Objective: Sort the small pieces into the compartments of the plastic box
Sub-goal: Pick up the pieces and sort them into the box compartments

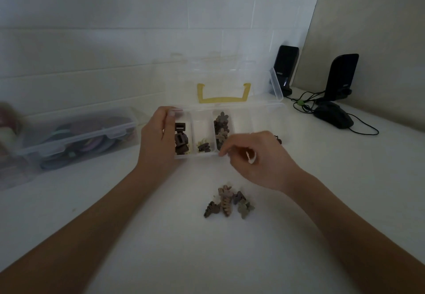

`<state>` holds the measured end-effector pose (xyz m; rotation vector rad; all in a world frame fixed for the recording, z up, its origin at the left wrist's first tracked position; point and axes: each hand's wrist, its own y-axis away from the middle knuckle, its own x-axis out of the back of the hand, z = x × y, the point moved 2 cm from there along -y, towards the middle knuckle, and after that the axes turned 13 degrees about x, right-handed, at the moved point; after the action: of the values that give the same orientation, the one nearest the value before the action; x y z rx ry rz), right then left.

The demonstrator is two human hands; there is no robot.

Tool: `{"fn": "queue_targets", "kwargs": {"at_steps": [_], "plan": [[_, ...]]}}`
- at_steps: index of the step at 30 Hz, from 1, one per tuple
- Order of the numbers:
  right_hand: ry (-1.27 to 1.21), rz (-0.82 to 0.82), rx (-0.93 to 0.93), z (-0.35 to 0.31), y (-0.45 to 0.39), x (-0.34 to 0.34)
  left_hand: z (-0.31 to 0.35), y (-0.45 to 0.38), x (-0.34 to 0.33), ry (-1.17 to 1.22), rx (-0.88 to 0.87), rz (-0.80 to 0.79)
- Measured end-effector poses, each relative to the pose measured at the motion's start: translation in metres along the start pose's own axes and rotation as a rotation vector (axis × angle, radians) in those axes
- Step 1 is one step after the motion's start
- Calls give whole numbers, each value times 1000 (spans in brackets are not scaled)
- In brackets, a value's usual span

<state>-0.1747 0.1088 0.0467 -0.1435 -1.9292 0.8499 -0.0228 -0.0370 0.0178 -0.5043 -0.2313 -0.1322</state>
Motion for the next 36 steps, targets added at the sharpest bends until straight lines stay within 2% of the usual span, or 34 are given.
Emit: {"fn": "queue_targets", "kwargs": {"at_steps": [3,6,8,13,19,23,30,33,36], "plan": [[-48,-286,-50,-4,-1,-4,0,1,0,20,29,-10],[-61,-465,-110,-3,2,-9,1,0,1,-2,6,1],[-81,-503,-135,-2,3,-11,1,0,0,0,7,1],[-129,-472,-153,-1,1,-13,1,0,0,4,4,-4],[-213,-375,-134,-2,0,-12,-2,-1,0,-8,-9,-10],[-213,-201,-106,-4,-3,-8,-2,-1,0,14,-6,-18],[151,315,-97,-3,-7,12,6,7,-2,72,-5,-23],[302,385,-110,1,-8,10,6,9,-3,52,-5,-29],[356,352,-115,7,-10,4,5,10,-3,36,3,-45]]}}
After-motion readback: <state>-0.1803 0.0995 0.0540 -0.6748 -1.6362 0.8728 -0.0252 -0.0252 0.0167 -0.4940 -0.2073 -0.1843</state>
